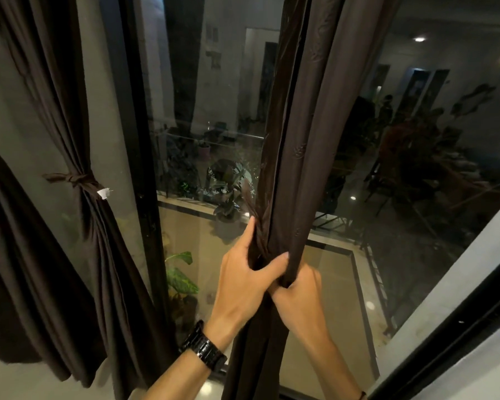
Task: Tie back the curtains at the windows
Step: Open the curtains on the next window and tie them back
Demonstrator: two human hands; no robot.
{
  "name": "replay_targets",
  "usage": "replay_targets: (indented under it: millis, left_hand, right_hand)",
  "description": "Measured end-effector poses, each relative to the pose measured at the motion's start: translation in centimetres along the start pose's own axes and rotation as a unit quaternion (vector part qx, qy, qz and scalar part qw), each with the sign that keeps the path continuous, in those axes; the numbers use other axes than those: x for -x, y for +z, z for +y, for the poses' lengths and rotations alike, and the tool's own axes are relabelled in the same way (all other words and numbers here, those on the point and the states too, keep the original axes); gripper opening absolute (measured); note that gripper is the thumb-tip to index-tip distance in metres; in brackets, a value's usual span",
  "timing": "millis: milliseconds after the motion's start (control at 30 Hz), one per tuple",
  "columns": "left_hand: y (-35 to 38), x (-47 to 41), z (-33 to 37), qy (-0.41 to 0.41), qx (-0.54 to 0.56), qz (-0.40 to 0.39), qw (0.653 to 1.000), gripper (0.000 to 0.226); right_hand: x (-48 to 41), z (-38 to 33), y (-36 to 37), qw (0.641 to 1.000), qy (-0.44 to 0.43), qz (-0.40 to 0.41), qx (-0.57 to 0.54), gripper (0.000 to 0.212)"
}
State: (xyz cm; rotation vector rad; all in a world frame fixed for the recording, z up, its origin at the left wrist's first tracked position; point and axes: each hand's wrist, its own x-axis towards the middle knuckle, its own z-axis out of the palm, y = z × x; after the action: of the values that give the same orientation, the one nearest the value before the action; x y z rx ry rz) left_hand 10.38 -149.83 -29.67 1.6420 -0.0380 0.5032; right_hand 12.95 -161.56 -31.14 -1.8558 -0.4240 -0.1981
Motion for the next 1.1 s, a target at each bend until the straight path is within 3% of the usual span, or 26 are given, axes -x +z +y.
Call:
replay_targets:
  millis: [100, 200, 300, 333, 400, 533, 567, 633, 700, 800, 867, 933, 1000, 1100]
  left_hand:
    - [1.0, -0.2, -0.2, -0.005, 0.073, -0.053, 0.996, 0.095]
    - [1.5, -0.5, -0.7, 0.021, 0.109, -0.080, 0.991, 0.103]
    - [2.0, -0.3, -1.3, 0.039, 0.082, -0.074, 0.993, 0.101]
    - [2.2, -0.2, -1.2, 0.030, 0.078, -0.057, 0.995, 0.092]
    - [2.9, -0.1, -0.8, 0.021, 0.085, -0.012, 0.996, 0.066]
    - [3.2, -1.2, -0.8, 0.016, 0.070, 0.071, 0.995, 0.018]
    - [3.2, -1.5, -0.8, 0.017, 0.057, 0.072, 0.996, 0.013]
    - [3.3, -2.1, -0.7, 0.010, 0.041, 0.051, 0.998, 0.012]
    - [3.4, -2.3, -0.3, -0.003, 0.046, 0.001, 0.999, 0.027]
    - [3.8, -2.9, -0.6, -0.025, 0.047, -0.074, 0.996, 0.035]
    - [4.0, -3.3, -0.7, -0.031, 0.044, -0.103, 0.993, 0.034]
    - [3.8, -3.5, -0.7, -0.028, 0.036, -0.120, 0.992, 0.031]
    - [3.4, -3.7, -0.8, -0.023, 0.022, -0.132, 0.991, 0.025]
    - [2.8, -4.0, -1.1, -0.022, -0.019, -0.138, 0.990, 0.023]
  right_hand:
    - [0.7, -0.4, 0.8, 1.000, -0.005, -0.008, -0.021, 0.037]
    - [1.2, -0.6, -0.3, 0.999, -0.007, -0.030, 0.029, 0.061]
    - [1.5, -0.3, -1.6, 0.990, -0.017, -0.103, 0.095, 0.049]
    - [1.6, -0.4, -1.7, 0.982, -0.024, -0.131, 0.134, 0.040]
    - [1.4, -0.5, -2.6, 0.967, -0.042, -0.183, 0.174, 0.047]
    - [0.3, -2.6, -7.6, 0.932, -0.010, -0.344, 0.110, 0.048]
    - [-0.3, -2.7, -9.1, 0.947, -0.029, -0.310, 0.076, 0.042]
    - [-2.2, -0.9, -11.2, 0.990, -0.073, -0.107, 0.053, 0.035]
    - [-4.3, 0.6, -11.6, 0.995, -0.034, 0.018, 0.087, 0.036]
    - [-6.3, 1.0, -10.7, 0.994, 0.066, -0.070, -0.056, 0.045]
    - [-6.5, 1.3, -10.4, 0.963, 0.149, -0.123, -0.187, 0.042]
    - [-6.1, 1.7, -10.3, 0.944, 0.171, -0.146, -0.242, 0.048]
    - [-5.8, 1.6, -10.3, 0.951, 0.157, -0.138, -0.226, 0.044]
    - [-5.9, 1.4, -10.5, 0.983, 0.107, -0.121, -0.086, 0.024]
